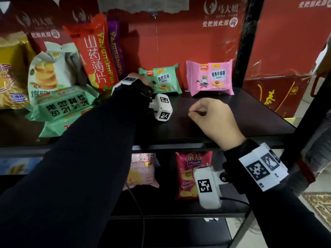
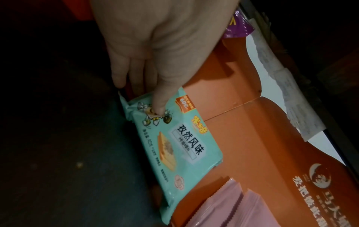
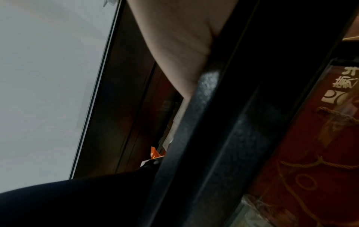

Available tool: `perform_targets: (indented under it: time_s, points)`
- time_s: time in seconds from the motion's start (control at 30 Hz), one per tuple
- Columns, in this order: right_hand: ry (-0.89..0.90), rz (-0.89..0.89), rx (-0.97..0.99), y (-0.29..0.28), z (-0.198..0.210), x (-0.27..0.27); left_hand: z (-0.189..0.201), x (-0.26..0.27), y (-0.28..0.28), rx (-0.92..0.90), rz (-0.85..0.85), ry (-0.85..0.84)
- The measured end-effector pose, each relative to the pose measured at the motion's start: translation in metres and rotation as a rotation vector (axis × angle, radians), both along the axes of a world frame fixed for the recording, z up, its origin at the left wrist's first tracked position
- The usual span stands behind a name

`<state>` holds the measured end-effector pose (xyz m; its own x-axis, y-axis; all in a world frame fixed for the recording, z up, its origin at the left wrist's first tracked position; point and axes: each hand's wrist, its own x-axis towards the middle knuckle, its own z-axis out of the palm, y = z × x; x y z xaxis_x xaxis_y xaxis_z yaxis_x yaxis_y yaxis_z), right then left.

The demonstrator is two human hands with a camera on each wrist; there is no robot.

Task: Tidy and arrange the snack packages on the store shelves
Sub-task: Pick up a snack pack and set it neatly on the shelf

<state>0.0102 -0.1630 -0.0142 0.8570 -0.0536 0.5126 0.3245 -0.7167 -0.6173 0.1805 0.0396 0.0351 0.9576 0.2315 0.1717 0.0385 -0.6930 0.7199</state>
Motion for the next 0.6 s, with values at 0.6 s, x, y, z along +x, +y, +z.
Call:
perform_targets:
  time_s: [0.6]
  points:
    - [0.123, -0.057, -0.225, 0.043, 0.015, -0.016, 0.044, -0.202, 0.139, -0.176, 0.420, -0.660]
